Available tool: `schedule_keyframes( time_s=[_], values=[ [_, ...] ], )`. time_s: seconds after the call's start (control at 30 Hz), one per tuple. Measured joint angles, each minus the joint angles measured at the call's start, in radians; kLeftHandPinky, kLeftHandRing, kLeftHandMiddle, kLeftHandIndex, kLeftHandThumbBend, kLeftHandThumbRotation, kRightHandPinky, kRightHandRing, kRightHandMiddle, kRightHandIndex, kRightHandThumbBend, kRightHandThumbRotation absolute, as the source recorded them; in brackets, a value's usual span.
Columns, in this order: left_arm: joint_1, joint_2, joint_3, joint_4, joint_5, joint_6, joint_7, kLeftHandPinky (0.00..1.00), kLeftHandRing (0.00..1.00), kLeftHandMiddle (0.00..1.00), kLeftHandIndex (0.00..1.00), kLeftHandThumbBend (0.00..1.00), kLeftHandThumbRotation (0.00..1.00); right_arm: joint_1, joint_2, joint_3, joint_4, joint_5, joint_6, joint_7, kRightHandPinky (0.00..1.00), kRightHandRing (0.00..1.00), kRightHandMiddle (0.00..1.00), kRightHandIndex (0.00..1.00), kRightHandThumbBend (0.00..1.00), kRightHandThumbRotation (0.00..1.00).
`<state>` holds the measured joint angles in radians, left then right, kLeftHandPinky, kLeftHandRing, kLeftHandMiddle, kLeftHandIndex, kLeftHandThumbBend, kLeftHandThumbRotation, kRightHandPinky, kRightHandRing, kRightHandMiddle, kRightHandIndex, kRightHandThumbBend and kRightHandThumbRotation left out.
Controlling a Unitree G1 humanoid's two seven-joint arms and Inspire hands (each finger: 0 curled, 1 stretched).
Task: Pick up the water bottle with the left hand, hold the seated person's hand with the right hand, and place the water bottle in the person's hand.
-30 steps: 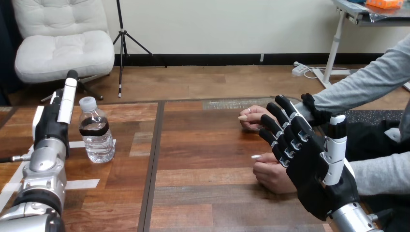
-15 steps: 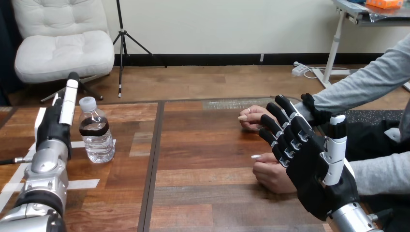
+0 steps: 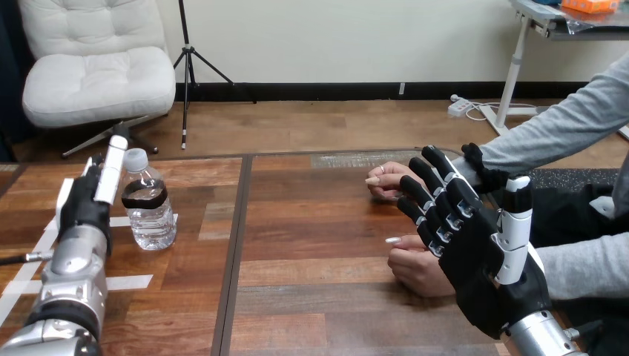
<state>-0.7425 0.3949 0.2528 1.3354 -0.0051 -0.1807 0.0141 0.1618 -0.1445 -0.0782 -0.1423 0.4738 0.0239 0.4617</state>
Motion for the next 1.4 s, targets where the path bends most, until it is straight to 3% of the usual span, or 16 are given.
schedule_keyframes(
  time_s=[0.23, 0.63, 1.0, 1.4],
  values=[
    [0.011, -0.013, -0.001, 0.0, 0.003, 0.002, 0.016, 1.0, 1.0, 1.0, 1.0, 0.84, 0.89, 0.001, 0.002, 0.0, -0.012, 0.0, 0.0, 0.0, 1.0, 1.0, 1.0, 1.0, 0.94, 1.0],
    [0.022, -0.024, -0.001, 0.0, 0.003, 0.002, 0.014, 1.0, 1.0, 1.0, 1.0, 0.77, 0.9, 0.003, 0.002, 0.0, -0.018, 0.001, 0.0, 0.001, 1.0, 1.0, 1.0, 1.0, 0.94, 1.0],
    [0.024, -0.025, -0.003, 0.0, 0.007, 0.002, 0.016, 1.0, 1.0, 1.0, 1.0, 0.81, 0.9, 0.012, 0.002, 0.0, -0.02, 0.001, 0.0, 0.001, 1.0, 1.0, 1.0, 1.0, 0.93, 1.0],
    [0.026, -0.025, -0.005, 0.0, 0.013, 0.008, 0.017, 1.0, 1.0, 1.0, 1.0, 0.87, 0.83, 0.015, 0.002, 0.0, -0.021, 0.01, 0.0, 0.002, 1.0, 1.0, 1.0, 1.0, 0.94, 1.0]
  ],
)
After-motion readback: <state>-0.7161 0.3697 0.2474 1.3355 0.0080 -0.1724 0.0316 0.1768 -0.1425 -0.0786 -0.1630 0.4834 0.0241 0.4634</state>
